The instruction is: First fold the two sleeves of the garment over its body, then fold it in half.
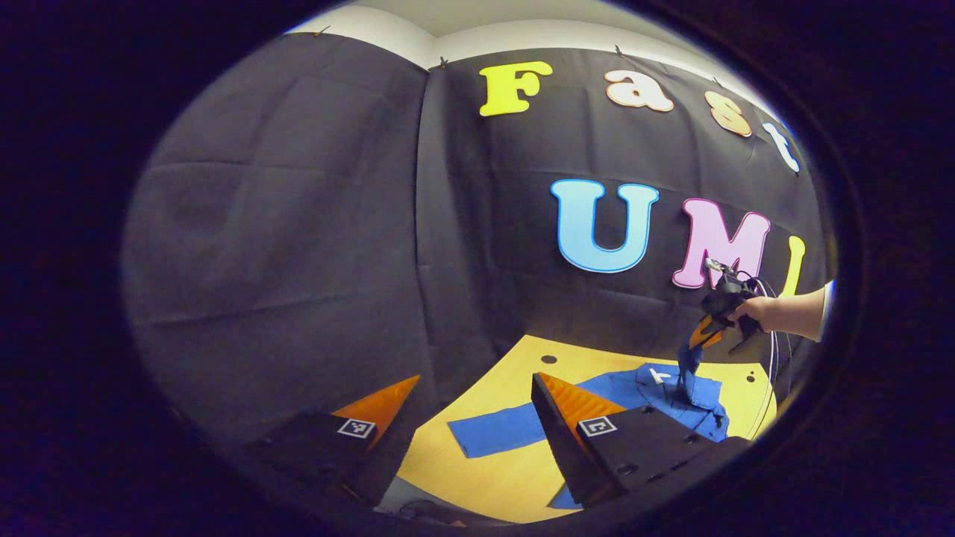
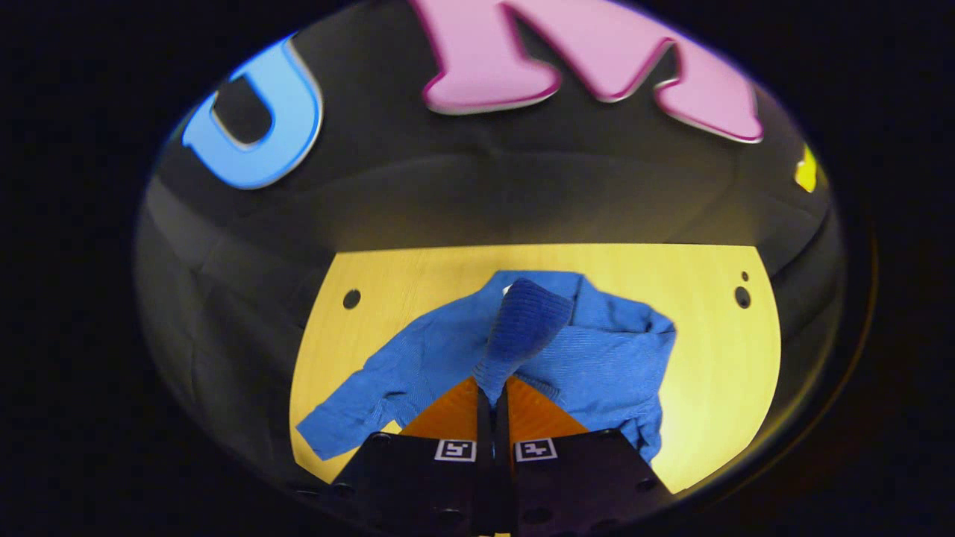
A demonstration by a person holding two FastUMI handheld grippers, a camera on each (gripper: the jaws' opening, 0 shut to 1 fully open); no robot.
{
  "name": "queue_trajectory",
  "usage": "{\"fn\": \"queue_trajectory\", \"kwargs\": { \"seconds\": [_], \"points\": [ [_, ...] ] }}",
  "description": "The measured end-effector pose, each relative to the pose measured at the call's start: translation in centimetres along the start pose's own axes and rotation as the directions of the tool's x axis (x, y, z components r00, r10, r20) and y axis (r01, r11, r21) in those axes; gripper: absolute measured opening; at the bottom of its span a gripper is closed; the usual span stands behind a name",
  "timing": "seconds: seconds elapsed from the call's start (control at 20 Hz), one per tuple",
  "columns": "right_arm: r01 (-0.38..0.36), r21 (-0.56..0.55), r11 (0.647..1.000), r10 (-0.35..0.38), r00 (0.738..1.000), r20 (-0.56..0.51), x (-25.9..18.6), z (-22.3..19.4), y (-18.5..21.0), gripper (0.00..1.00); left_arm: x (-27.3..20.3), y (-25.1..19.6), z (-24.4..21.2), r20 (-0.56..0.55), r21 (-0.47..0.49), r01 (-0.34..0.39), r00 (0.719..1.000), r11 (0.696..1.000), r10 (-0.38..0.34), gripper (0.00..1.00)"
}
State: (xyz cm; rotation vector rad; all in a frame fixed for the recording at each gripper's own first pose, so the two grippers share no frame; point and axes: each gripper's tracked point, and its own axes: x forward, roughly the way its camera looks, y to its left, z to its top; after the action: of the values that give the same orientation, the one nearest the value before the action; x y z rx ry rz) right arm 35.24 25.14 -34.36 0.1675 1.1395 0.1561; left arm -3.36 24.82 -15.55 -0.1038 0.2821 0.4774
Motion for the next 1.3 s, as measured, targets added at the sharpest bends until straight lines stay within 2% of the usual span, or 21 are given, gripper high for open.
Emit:
{"fn": "queue_trajectory", "kwargs": {
  "seconds": [0.25,0.4,0.6,0.7,0.9,0.95,1.0,1.1,1.3],
  "points": [
    [0.019,-0.046,0.999,-0.026,0.987,-0.157,10.9,-7.6,4.9,0.04,0.0,4.0,-4.1,-0.103,0.002,-0.089,0.991,0.996,0.089,0.81],
    [0.013,-0.034,0.999,-0.02,0.979,-0.202,14.3,-10.0,6.4,0.04,0.1,5.1,-5.2,-0.138,-0.008,-0.115,0.984,0.993,0.113,0.81],
    [-0.063,0.026,0.998,0.067,0.972,-0.224,15.6,-11.0,9.2,0.07,0.7,5.2,-5.8,-0.163,-0.03,-0.12,0.98,0.992,0.113,0.81],
    [-0.128,0.072,0.989,0.142,0.961,-0.238,15.4,-11.0,10.8,0.25,1.2,5.2,-6.3,-0.169,-0.048,-0.11,0.98,0.993,0.1,0.81],
    [-0.236,0.13,0.963,0.257,0.95,-0.179,14.1,-8.7,12.9,0.64,2.8,4.5,-6.5,-0.174,-0.051,-0.088,0.982,0.995,0.078,0.81],
    [-0.248,0.137,0.959,0.27,0.948,-0.17,13.6,-8.2,13.1,0.51,3.4,4.2,-6.5,-0.17,-0.042,-0.08,0.983,0.996,0.072,0.81],
    [-0.249,0.134,0.959,0.27,0.949,-0.164,13.2,-7.9,12.8,0.71,4.1,4.0,-6.6,-0.174,-0.034,-0.072,0.983,0.997,0.065,0.81],
    [-0.259,0.112,0.959,0.274,0.95,-0.152,12.2,-7.3,12.5,0.71,4.9,3.6,-7.0,-0.2,-0.026,-0.059,0.978,0.998,0.053,0.81],
    [-0.307,0.031,0.951,0.309,0.941,-0.14,8.7,-7.2,12.6,0.84,7.8,1.8,-8.3,-0.255,-0.064,-0.009,0.967,0.998,-0.007,0.82]
  ]
}}
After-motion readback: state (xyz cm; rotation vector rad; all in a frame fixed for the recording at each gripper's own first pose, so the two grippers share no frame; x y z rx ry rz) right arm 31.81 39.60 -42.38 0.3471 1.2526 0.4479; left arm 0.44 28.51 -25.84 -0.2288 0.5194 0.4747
